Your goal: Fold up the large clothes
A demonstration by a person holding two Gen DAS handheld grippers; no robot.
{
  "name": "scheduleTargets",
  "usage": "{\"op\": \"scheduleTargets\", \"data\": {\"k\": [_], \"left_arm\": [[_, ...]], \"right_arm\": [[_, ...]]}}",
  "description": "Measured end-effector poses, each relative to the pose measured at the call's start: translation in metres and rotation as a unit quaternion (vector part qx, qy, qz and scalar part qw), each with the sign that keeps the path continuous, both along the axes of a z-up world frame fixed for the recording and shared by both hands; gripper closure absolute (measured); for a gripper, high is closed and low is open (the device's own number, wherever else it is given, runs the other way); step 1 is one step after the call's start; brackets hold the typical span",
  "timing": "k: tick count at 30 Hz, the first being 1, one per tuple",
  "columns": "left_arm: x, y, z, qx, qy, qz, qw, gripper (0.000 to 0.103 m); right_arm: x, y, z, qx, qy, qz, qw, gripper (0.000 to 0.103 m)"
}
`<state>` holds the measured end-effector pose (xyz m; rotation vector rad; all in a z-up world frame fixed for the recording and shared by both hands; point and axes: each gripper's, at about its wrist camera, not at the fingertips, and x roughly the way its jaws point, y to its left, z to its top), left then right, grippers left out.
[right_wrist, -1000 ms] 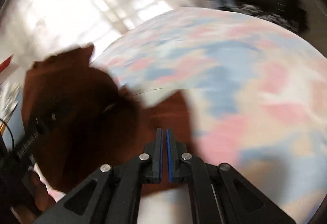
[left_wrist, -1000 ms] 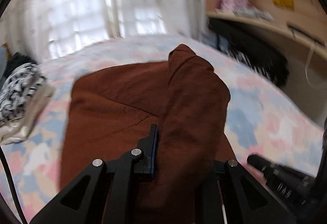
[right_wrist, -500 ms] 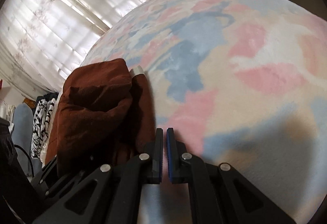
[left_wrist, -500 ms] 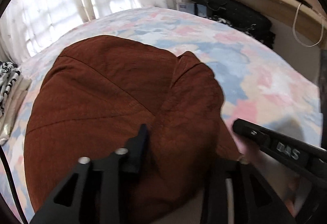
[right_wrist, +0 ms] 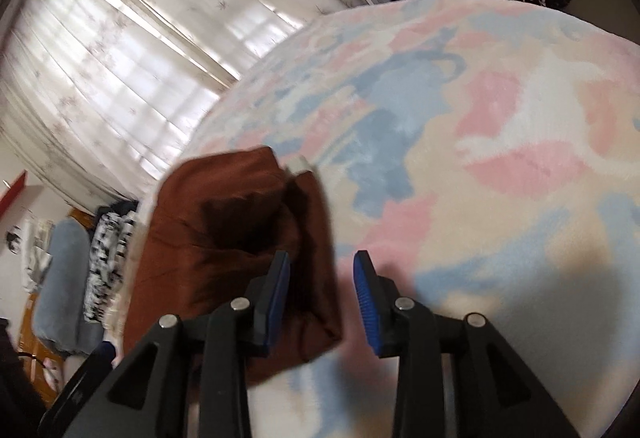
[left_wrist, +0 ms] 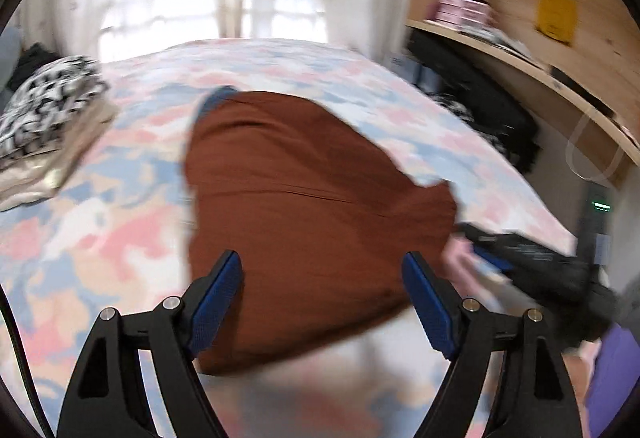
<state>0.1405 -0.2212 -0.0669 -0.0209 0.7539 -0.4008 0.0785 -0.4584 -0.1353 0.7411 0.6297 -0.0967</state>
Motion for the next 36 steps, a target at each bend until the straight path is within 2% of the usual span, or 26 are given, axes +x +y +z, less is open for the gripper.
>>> {"op": "scheduleTargets", "data": {"k": [2, 3, 4, 7, 11, 12, 13, 15, 19, 21, 23, 24, 25, 27, 29, 30, 32, 34, 36], "left_arm": [[0.014, 0.013, -0.005, 0.012, 0.018, 0.024, 0.9995, 0.022], [0.021, 0.019, -0.009, 0.013, 0.031, 0.035, 0.9988, 0.023], [0.025, 0.024, -0.013, 0.011, 0.037, 0.042, 0.9984, 0.024], [0.037, 0.03, -0.023, 0.012, 0.048, 0.052, 0.9974, 0.025], [0.06, 0.026, -0.03, -0.001, 0.065, 0.051, 0.9965, 0.03], [0.063, 0.028, -0.031, -0.001, 0.065, 0.054, 0.9964, 0.032], [0.065, 0.028, -0.03, 0.001, 0.063, 0.057, 0.9964, 0.036], [0.07, 0.03, -0.03, 0.002, 0.062, 0.054, 0.9966, 0.037], [0.064, 0.03, -0.036, 0.008, 0.046, 0.042, 0.998, 0.04], [0.058, 0.027, -0.044, 0.017, 0.041, 0.041, 0.9982, 0.04], [0.053, 0.023, -0.054, 0.026, 0.038, 0.04, 0.9981, 0.04], [0.051, 0.022, -0.058, 0.026, 0.03, 0.044, 0.9983, 0.04], [0.051, 0.023, -0.059, 0.024, 0.027, 0.045, 0.9983, 0.04], [0.053, 0.025, -0.059, 0.015, 0.03, 0.048, 0.9983, 0.04], [0.054, 0.027, -0.058, 0.006, 0.033, 0.048, 0.9983, 0.04], [0.053, 0.029, -0.056, 0.002, 0.035, 0.049, 0.9982, 0.039], [0.056, 0.034, -0.05, -0.013, 0.052, 0.044, 0.9976, 0.039], [0.06, 0.039, -0.039, -0.025, 0.066, 0.034, 0.9969, 0.039], [0.062, 0.044, -0.023, -0.033, 0.048, 0.029, 0.9979, 0.039]], "right_arm": [[-0.004, 0.002, 0.011, 0.016, -0.022, 0.007, 1.0, 0.062], [-0.004, 0.003, 0.017, 0.027, -0.033, 0.014, 0.999, 0.051], [-0.002, 0.005, 0.021, 0.03, -0.038, 0.018, 0.999, 0.047], [0.014, 0.017, 0.036, 0.01, -0.037, 0.044, 0.998, 0.046], [0.05, 0.027, 0.038, -0.017, 0.005, 0.065, 0.998, 0.046], [0.063, 0.029, 0.034, -0.016, 0.022, 0.08, 0.996, 0.063], [0.069, 0.03, 0.031, -0.013, 0.029, 0.094, 0.995, 0.091], [0.073, 0.032, 0.03, -0.02, 0.041, 0.1, 0.994, 0.091], [0.043, 0.028, 0.039, -0.023, -0.005, 0.088, 0.996, 0.092], [0.035, 0.025, 0.021, -0.021, 0.017, 0.077, 0.997, 0.092], [0.036, 0.027, -0.014, -0.02, 0.064, 0.072, 0.995, 0.092], [0.035, 0.025, -0.028, -0.008, 0.072, 0.069, 0.995, 0.092], [0.033, 0.022, -0.033, 0.005, 0.067, 0.061, 0.996, 0.092], [0.034, 0.023, -0.03, -0.002, 0.071, 0.056, 0.996, 0.092], [0.036, 0.032, -0.026, -0.038, 0.078, 0.055, 0.995, 0.089], [0.036, 0.034, -0.024, -0.048, 0.08, 0.054, 0.994, 0.083], [0.036, 0.031, -0.021, -0.044, 0.085, 0.052, 0.994, 0.078], [0.037, 0.027, -0.013, -0.038, 0.096, 0.051, 0.993, 0.066], [0.036, 0.023, 0.002, -0.056, 0.101, 0.042, 0.992, 0.06]]}}
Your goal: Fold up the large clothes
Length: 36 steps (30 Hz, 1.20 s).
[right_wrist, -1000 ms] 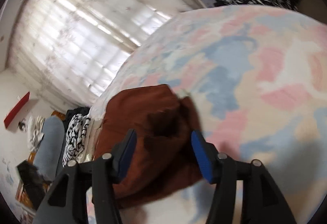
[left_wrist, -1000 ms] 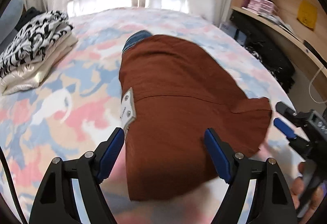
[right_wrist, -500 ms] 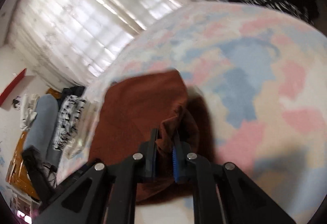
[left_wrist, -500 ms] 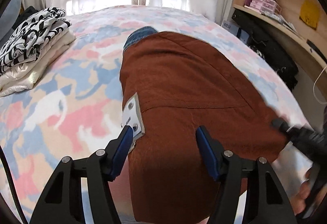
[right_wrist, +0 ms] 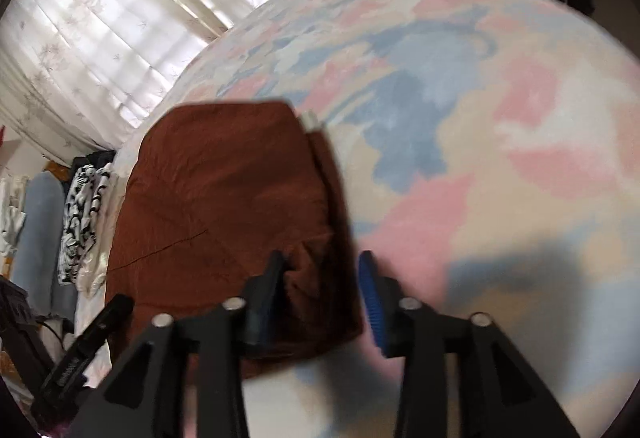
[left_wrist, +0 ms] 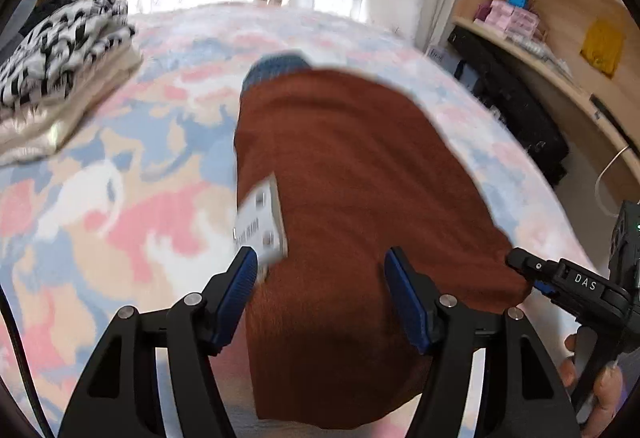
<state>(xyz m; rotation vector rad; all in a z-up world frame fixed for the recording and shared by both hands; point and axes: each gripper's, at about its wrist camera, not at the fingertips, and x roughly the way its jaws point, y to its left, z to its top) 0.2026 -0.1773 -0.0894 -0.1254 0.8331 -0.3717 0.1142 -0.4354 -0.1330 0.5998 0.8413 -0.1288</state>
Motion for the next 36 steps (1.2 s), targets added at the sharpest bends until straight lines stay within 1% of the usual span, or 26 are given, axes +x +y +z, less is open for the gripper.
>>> {"op": "scheduleTargets", "data": {"k": [2, 4, 5, 9, 11, 13, 14, 15, 16, 17, 18, 19, 21, 23, 27, 28, 33, 36], "left_arm": [[0.007, 0.0, 0.016, 0.012, -0.03, 0.003, 0.9995, 0.039], [0.018, -0.003, 0.024, 0.026, -0.042, 0.01, 0.9987, 0.039], [0.027, -0.007, 0.025, 0.037, -0.041, 0.013, 0.9984, 0.039], [0.069, -0.03, 0.015, 0.087, -0.033, 0.01, 0.9956, 0.039], [0.086, -0.039, 0.008, 0.101, -0.03, 0.01, 0.9944, 0.039], [0.099, -0.042, 0.002, 0.1, -0.025, 0.012, 0.9946, 0.033], [0.106, -0.042, 0.0, 0.1, -0.018, 0.015, 0.9947, 0.029], [0.113, -0.041, -0.004, 0.104, -0.007, 0.023, 0.9942, 0.021], [0.117, -0.039, -0.009, 0.105, 0.002, 0.028, 0.994, 0.016], [0.12, -0.037, -0.014, 0.105, 0.008, 0.03, 0.994, 0.015], [0.123, -0.034, -0.021, 0.103, 0.015, 0.033, 0.994, 0.011], [0.124, -0.033, -0.027, 0.097, 0.019, 0.036, 0.9945, 0.008], [0.126, -0.029, -0.037, 0.078, 0.034, 0.041, 0.9956, 0.006], [0.126, -0.029, -0.042, 0.067, 0.039, 0.04, 0.9962, 0.005], [0.127, -0.025, -0.046, 0.053, 0.045, 0.035, 0.997, 0.004], [0.128, -0.024, -0.047, 0.049, 0.047, 0.036, 0.997, 0.003], [0.125, -0.019, -0.045, 0.029, 0.053, 0.038, 0.9974, 0.003], [0.118, -0.013, -0.039, 0.013, 0.06, 0.037, 0.9974, 0.003]], "right_arm": [[0.0, 0.0, 0.023, -0.02, -0.027, -0.003, 0.999, 0.06], [0.007, 0.003, 0.039, -0.033, -0.052, 0.005, 0.998, 0.06], [0.015, 0.006, 0.046, -0.029, -0.062, 0.013, 0.998, 0.06], [0.063, 0.023, 0.053, -0.014, -0.07, 0.042, 0.997, 0.06], [0.096, 0.035, 0.048, -0.006, -0.065, 0.059, 0.996, 0.06], [0.12, 0.042, 0.04, 0.007, -0.058, 0.073, 0.996, 0.06], [0.133, 0.045, 0.036, 0.002, -0.052, 0.077, 0.996, 0.06], [0.147, 0.048, 0.03, -0.013, -0.044, 0.082, 0.996, 0.06], [0.154, 0.05, 0.024, -0.025, -0.038, 0.085, 0.995, 0.06], [0.159, 0.049, 0.019, -0.03, -0.03, 0.088, 0.995, 0.058], [0.164, 0.046, 0.014, -0.032, -0.022, 0.089, 0.995, 0.047], [0.168, 0.041, 0.008, -0.034, -0.011, 0.085, 0.996, 0.034], [0.168, 0.037, 0.0, -0.045, -0.012, 0.085, 0.995, 0.025], [0.164, 0.034, -0.005, -0.054, -0.022, 0.089, 0.994, 0.024], [0.16, 0.029, -0.011, -0.038, -0.044, 0.085, 0.995, 0.023], [0.159, 0.029, -0.01, -0.036, -0.046, 0.086, 0.995, 0.024], [0.154, 0.029, -0.002, -0.029, -0.047, 0.09, 0.994, 0.023], [0.138, 0.032, 0.011, -0.049, -0.05, 0.098, 0.993, 0.024]]}}
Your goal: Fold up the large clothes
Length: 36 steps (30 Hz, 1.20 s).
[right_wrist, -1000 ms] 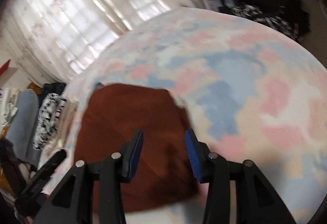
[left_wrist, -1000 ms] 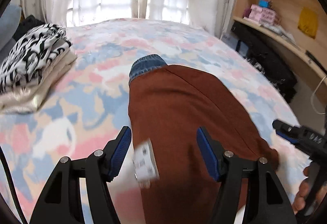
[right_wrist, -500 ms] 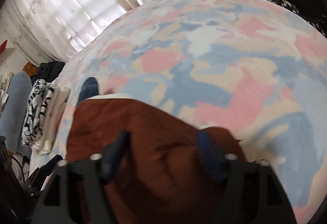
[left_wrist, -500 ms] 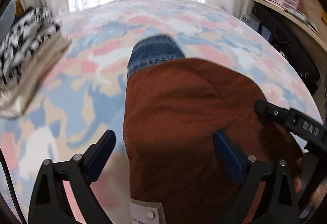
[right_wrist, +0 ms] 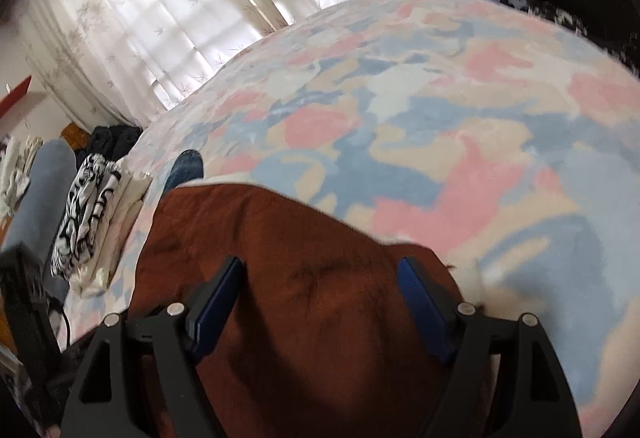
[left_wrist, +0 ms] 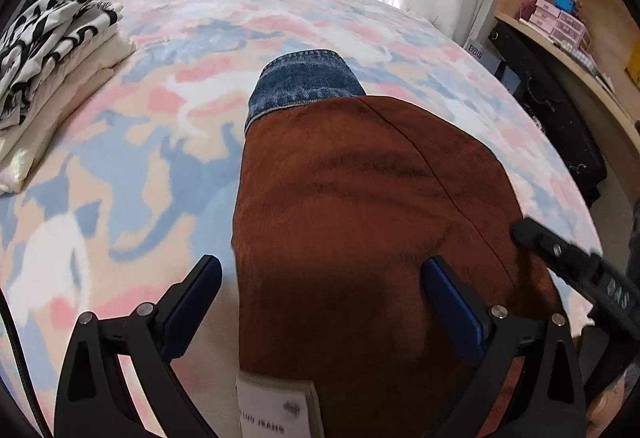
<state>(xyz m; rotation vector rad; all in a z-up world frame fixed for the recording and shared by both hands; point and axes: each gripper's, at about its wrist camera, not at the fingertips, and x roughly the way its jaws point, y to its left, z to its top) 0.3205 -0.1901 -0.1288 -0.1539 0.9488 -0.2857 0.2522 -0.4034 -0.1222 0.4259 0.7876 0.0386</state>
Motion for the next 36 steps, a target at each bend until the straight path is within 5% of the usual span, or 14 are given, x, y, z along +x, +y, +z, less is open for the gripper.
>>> {"op": "scheduleTargets", "data": {"k": [3, 6, 12, 22, 36], "left_arm": [[-0.013, 0.009, 0.006, -0.011, 0.006, 0.013, 0.9998, 0.003], [-0.035, 0.018, 0.009, -0.028, 0.006, 0.017, 0.9995, 0.003], [-0.082, 0.013, 0.0, -0.011, 0.009, -0.028, 0.9995, 0.003], [-0.1, 0.022, -0.01, -0.046, 0.036, -0.018, 0.9981, 0.003], [-0.125, 0.029, 0.034, -0.036, 0.005, -0.046, 0.9983, 0.003]], "right_arm": [[-0.026, 0.006, 0.012, -0.022, -0.012, 0.017, 1.0, 0.025], [-0.05, 0.011, 0.015, -0.042, -0.008, 0.032, 0.999, 0.042], [-0.093, 0.002, -0.012, -0.053, 0.036, 0.03, 0.998, 0.05], [-0.13, -0.008, -0.003, -0.045, 0.054, 0.017, 0.997, 0.049], [-0.166, -0.032, 0.017, 0.026, 0.077, 0.031, 0.996, 0.04]]}}
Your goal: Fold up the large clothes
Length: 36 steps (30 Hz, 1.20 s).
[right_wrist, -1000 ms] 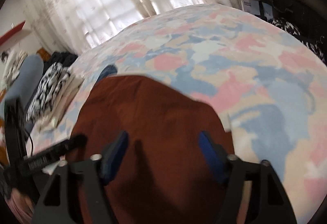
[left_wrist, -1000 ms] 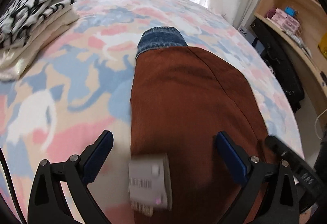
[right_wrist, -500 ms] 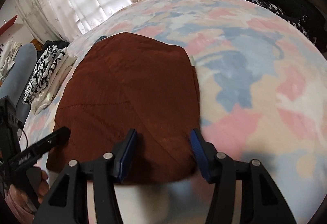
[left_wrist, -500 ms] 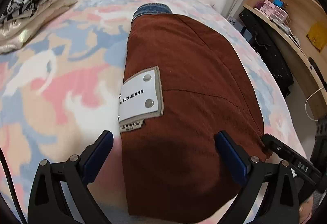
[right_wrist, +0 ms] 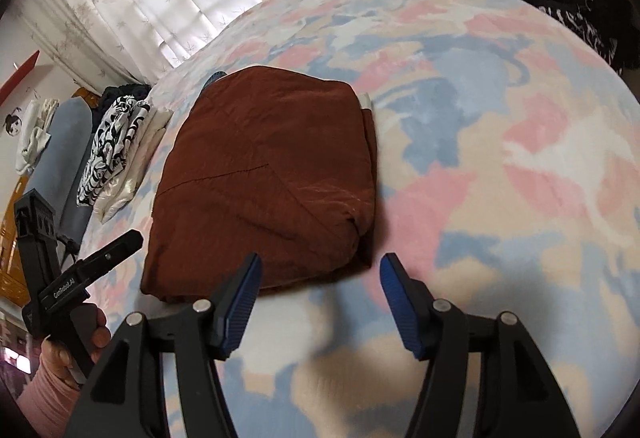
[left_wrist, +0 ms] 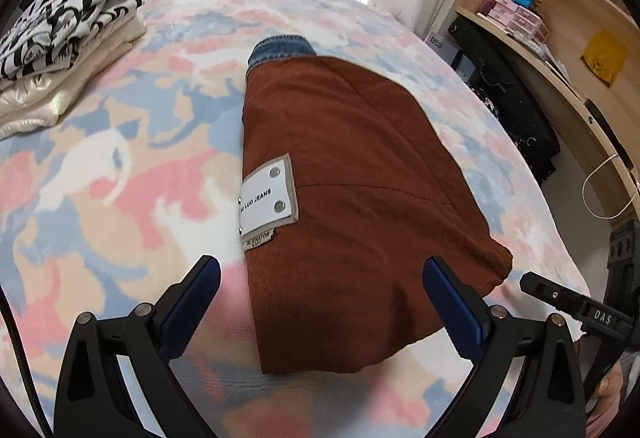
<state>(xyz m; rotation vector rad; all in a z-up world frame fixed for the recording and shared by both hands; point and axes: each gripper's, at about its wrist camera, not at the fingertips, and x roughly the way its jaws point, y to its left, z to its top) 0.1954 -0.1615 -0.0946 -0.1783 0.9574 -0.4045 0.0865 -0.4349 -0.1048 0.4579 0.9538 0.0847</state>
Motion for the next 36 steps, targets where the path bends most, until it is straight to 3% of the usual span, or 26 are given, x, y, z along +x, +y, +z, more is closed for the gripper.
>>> {"op": "scheduleTargets", "data": {"k": [8, 20, 36], "left_arm": [[0.016, 0.005, 0.0, -0.017, 0.015, -0.013, 0.9997, 0.003], [0.061, 0.013, -0.048, -0.053, 0.088, 0.002, 0.9947, 0.003], [0.074, 0.006, -0.068, -0.09, 0.107, -0.012, 0.9901, 0.0]], "right_arm": [[0.013, -0.018, -0.002, 0.038, 0.014, 0.011, 0.999, 0.035], [0.059, -0.023, -0.029, 0.076, 0.039, 0.034, 0.996, 0.035], [0.083, -0.032, -0.049, 0.123, 0.047, 0.042, 0.99, 0.035]]}}
